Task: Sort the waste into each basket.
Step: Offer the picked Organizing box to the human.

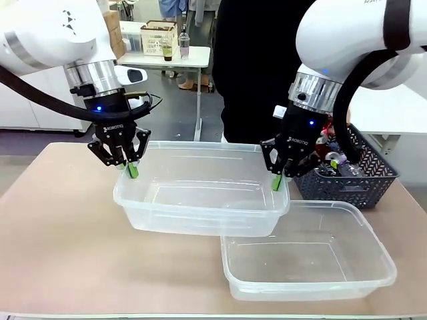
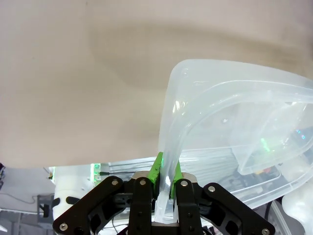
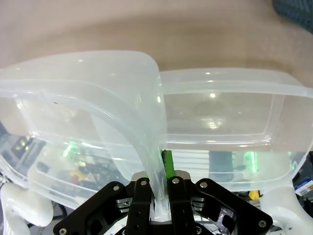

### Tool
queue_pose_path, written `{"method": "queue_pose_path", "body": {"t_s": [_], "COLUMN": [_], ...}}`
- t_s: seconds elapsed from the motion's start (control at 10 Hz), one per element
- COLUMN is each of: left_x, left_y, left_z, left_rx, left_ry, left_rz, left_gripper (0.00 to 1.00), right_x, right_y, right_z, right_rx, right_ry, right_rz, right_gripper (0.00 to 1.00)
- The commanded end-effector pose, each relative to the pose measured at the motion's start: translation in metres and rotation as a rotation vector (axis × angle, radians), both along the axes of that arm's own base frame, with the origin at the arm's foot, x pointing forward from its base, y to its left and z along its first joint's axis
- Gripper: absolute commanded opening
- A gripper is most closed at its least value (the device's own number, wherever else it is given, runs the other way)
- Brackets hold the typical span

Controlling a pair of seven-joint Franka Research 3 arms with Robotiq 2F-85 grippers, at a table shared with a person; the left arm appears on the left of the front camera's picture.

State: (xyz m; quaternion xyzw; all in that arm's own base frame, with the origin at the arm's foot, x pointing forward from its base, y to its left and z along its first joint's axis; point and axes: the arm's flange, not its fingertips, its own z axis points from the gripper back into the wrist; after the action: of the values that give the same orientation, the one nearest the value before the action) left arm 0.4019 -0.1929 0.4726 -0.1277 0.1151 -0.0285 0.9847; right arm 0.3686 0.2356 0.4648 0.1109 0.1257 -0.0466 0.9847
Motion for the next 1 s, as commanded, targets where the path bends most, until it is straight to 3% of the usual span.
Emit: {"method": "queue_pose_path", "body": {"t_s": [0.0,0.9], "left_x": [0.0002,0.0002], "left_y": [0.0010,0.0010], "left_z": [0.0034,0.0034], "left_rx": [-0.004,-0.004], "left_ry": [0.008,0.008], "left_rz": [0.003,0.003], "left_gripper": [0.07,0.07], "right_x": [-0.0004,-0.0004], "right_y": [-0.0023,-0.0023], "right_z": [0.0023,0.0023], "right_rx": [0.006,0.006], "right_ry": [-0.001,-0.001], "right_rz": [0.002,0.002], "right_gripper": [0.05,0.05]}}
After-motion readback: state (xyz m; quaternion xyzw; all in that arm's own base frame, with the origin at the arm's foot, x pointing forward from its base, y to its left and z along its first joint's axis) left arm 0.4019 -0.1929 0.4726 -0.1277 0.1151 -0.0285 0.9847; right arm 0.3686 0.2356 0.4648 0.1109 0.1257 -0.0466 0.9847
